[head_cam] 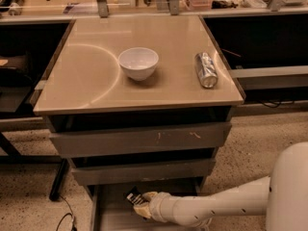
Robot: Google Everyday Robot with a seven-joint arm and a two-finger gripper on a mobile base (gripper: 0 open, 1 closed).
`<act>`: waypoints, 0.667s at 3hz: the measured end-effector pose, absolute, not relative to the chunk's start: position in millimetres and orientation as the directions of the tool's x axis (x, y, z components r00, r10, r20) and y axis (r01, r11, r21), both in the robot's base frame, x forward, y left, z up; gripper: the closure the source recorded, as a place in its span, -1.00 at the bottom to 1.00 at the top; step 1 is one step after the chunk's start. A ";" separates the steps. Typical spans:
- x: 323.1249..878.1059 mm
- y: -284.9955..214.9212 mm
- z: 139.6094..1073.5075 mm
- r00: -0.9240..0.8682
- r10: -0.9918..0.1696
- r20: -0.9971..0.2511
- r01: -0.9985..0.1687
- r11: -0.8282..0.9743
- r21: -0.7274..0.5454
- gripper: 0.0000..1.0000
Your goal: Pick rxbar chocolate from bottom drawer and place on counter
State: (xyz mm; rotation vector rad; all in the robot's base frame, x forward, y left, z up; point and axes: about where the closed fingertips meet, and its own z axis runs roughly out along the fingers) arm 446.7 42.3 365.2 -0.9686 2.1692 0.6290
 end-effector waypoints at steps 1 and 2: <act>446.6 42.4 364.9 -0.500 -0.456 -0.737 -0.779 0.608 0.153 1.00; 449.3 41.9 384.8 -0.494 -0.461 -0.737 -0.782 0.606 0.145 1.00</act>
Offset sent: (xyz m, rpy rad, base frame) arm 0.0076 -0.0034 0.0513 -0.0156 -0.0156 0.0064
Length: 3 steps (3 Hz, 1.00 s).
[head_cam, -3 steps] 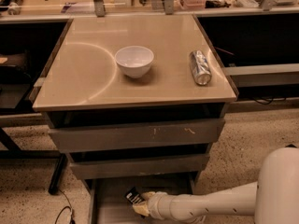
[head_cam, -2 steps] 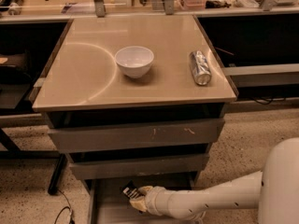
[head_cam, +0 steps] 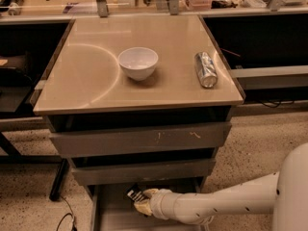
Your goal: Pick rxbar chocolate from bottom drawer and place on counter
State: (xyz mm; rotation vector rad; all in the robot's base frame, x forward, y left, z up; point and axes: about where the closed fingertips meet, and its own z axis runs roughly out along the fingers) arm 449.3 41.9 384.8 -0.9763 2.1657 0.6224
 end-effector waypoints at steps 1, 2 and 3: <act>447.3 40.6 431.7 -0.455 -0.460 -0.762 -0.794 0.598 0.114 1.00; 441.5 47.3 486.5 -0.378 -0.463 -0.802 -0.820 0.569 0.057 1.00; 431.6 73.0 541.2 -0.250 -0.463 -0.850 -0.866 0.500 -0.018 1.00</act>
Offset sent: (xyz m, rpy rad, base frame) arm -0.0163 0.0139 0.1749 0.0429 -0.2290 0.0855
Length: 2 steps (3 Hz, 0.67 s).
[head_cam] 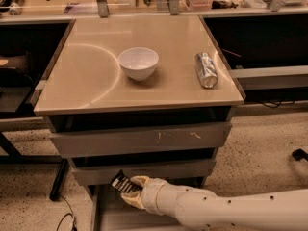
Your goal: Pick rxbar chocolate from bottom drawer and place on counter
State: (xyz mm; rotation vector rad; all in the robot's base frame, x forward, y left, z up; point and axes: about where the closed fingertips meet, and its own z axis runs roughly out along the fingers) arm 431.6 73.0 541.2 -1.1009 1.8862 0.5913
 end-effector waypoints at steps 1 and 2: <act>431.6 73.1 541.5 -0.250 -0.463 -0.850 -0.866 0.500 -0.018 1.00; 433.3 79.0 568.8 -0.220 -0.436 -0.873 -0.875 0.483 -0.020 1.00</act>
Offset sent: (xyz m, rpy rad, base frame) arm 0.0064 0.0006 0.1089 0.1422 -0.0856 0.0746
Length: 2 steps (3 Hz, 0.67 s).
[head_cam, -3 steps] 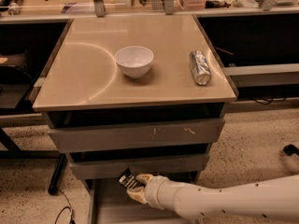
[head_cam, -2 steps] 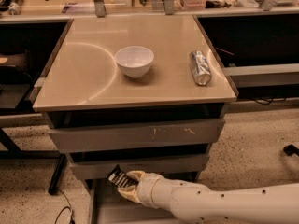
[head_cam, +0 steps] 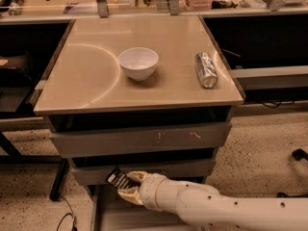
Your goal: Pick rxbar chocolate from bottom drawer and place on counter
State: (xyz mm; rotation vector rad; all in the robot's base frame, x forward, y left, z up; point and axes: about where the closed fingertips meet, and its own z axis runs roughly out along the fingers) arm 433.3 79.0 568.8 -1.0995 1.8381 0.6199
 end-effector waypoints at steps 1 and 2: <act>441.1 84.3 618.5 -0.148 -0.373 -0.916 -0.894 0.446 -0.037 1.00; 442.3 80.2 680.6 -0.058 -0.303 -0.951 -0.910 0.407 -0.074 1.00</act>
Offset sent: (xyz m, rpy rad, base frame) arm -0.0064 0.0127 0.2181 0.2822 -0.2614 0.2118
